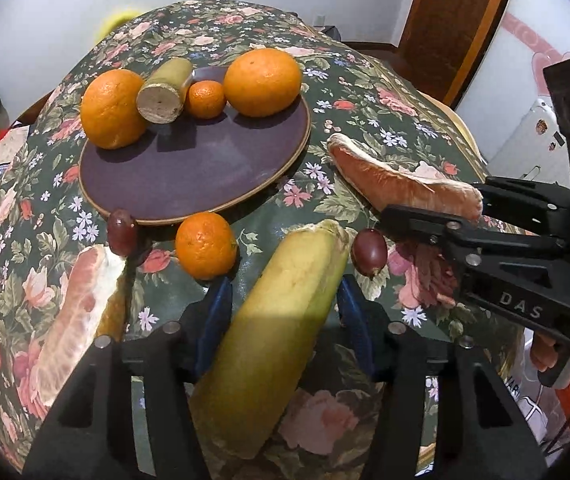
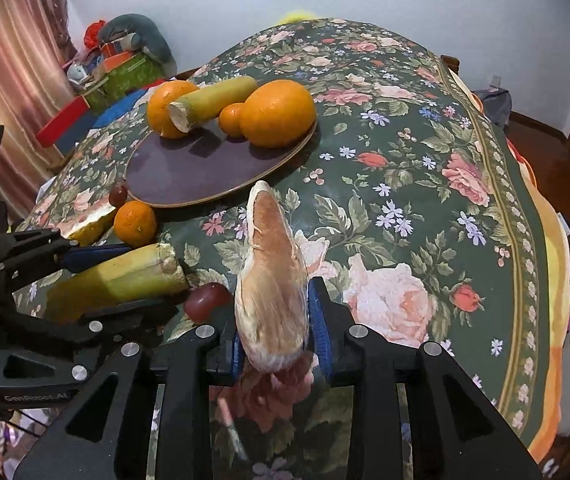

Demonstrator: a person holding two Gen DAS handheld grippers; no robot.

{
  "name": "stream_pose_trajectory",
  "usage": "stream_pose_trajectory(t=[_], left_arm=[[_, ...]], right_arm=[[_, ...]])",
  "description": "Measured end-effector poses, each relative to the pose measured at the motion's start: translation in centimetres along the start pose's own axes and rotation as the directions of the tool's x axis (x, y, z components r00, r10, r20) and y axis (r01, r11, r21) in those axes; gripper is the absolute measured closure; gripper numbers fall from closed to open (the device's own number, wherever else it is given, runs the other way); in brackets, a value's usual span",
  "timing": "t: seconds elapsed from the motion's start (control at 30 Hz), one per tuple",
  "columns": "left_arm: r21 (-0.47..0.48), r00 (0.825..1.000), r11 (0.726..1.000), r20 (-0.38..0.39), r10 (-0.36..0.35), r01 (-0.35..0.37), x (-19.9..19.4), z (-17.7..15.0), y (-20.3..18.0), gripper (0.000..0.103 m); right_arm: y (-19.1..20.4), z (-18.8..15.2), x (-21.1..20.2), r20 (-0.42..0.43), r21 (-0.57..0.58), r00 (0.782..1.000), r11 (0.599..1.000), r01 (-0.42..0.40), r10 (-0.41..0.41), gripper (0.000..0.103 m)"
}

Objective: Organize fruits
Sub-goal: 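Grasp a second yellow cylindrical fruit with the left gripper while the right gripper lifts the pomelo segment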

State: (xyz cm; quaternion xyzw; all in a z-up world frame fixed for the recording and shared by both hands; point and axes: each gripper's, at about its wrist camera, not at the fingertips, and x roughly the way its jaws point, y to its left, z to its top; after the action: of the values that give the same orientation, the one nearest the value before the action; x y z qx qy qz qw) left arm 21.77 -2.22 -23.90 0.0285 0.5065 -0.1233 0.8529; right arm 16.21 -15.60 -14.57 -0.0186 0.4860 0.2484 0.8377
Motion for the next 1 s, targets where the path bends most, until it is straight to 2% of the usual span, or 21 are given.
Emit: stream_pose_trajectory(t=[0.23,0.53,1.0], left_arm=[[-0.048,1.0,0.999,0.022,-0.006,0.007,-1.0,-0.3,0.6,0.063],[-0.138,0.996,0.99,0.081,-0.021,0.032,-4.2,-1.2,2.1,0.065],[-0.171,0.983,0.985,0.183,0.0,0.032,-8.9,-0.6,3.8,0.066]], right_arm=[[-0.2,0.0,-0.8,0.027,0.019,1.0,1.0,-0.003,0.003,0.079],[0.0,0.7,-3.5,0.09,0.025,0.996,1.0,0.01,-0.012,0.079],[1.8,3.1,-5.8,0.179,0.004,0.984,1.0,-0.013,0.012,0.079]])
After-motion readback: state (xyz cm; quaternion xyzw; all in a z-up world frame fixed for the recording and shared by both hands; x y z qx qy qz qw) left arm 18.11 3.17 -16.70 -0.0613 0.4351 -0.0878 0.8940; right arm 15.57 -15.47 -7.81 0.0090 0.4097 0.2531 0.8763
